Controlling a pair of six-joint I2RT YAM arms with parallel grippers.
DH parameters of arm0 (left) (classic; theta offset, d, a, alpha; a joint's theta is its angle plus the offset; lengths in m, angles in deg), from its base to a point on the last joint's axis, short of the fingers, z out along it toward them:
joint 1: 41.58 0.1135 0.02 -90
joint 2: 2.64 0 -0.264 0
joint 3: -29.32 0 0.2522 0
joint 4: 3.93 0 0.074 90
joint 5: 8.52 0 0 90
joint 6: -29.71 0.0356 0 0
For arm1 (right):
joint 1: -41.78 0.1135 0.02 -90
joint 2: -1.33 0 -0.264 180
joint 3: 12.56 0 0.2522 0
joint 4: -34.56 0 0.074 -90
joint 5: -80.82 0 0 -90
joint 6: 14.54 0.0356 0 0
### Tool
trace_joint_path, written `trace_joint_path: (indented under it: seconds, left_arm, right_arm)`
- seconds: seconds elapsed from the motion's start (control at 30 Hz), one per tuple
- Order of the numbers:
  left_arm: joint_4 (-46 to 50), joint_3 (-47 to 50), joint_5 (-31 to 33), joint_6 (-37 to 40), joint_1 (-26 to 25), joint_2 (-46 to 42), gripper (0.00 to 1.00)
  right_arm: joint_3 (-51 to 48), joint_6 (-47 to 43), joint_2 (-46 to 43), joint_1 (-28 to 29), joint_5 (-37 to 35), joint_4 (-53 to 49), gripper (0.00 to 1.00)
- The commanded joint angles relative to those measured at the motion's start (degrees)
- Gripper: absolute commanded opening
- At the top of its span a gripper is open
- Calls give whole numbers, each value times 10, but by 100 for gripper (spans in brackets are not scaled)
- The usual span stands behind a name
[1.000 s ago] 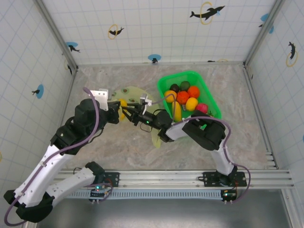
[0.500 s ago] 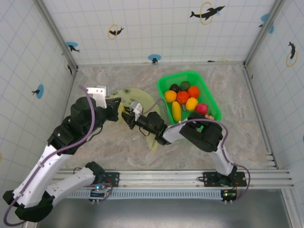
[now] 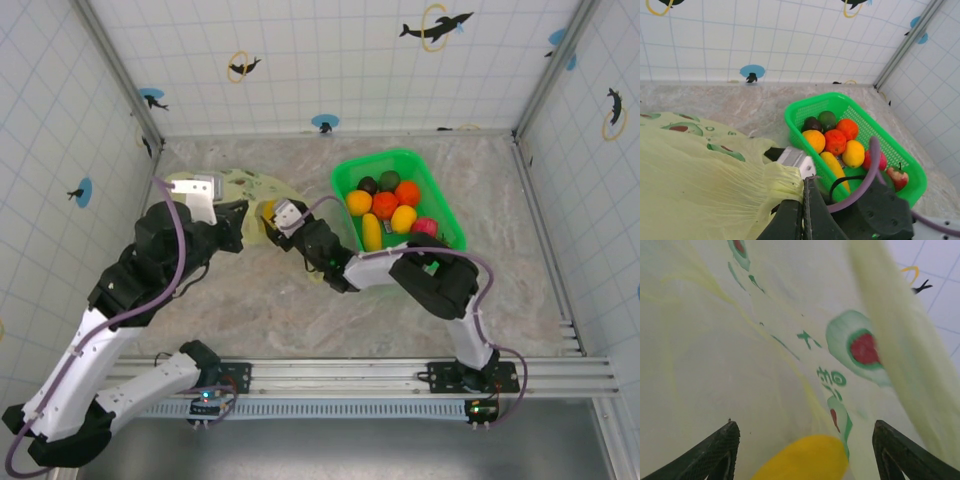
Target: Place the fake fruits into the plastic bag and tie a complex knot
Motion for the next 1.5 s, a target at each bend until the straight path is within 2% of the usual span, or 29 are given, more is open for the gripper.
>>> trace_joint_path:
  seconds: [0.0,0.17,0.23,0.3,0.37,0.47,0.63,0.8,0.87,0.9,0.97,1.1,1.2,1.27,1.33,1.47]
  left_arm:
    - [19,13,3,16,1,9,0]
    - [4,35,-6,18,1,20,0]
    - [2,37,-4,20,2,23,0]
    - [0,40,-5,22,2,25,0]
    - [-3,42,-6,22,2,25,0]
    - [-4,48,-11,19,2,23,0]
    - [3,44,-11,22,2,18,0]
    - [11,36,-15,24,2,16,0]
    - [15,26,-8,24,2,16,0]
    - [18,20,0,23,2,17,0]
    - [23,3,20,24,2,17,0]
    - [25,-41,76,26,2,18,0]
    - [10,-68,88,35,2,29,0]
    - [15,-101,86,37,2,59,0]
    - [23,-136,89,32,2,93,0]
    - [24,-198,90,25,2,142,0]
  right_arm:
    - [-49,73,-91,-29,174,4,69]
    - [-96,136,-160,-69,419,5,64]
    - [-98,143,-181,-78,464,-22,61]
    - [-102,114,-201,-78,449,-59,59]
    - [-84,55,-206,-75,388,-129,60]
    - [-54,3,-185,-77,313,-183,67]
    - [23,-12,-109,-87,314,-246,75]
    - [123,-6,-21,-89,269,-291,72]
    - [170,-4,8,-93,243,-328,63]
    - [182,-2,14,-95,236,-339,53]
    - [185,17,7,-103,247,-346,28]
    - [203,116,-46,-122,279,-407,0]
    - [298,220,-55,-141,309,-562,0]
    - [380,257,-46,-148,326,-677,0]
    - [429,280,-46,-146,330,-751,0]
    - [514,345,-46,-148,297,-884,0]
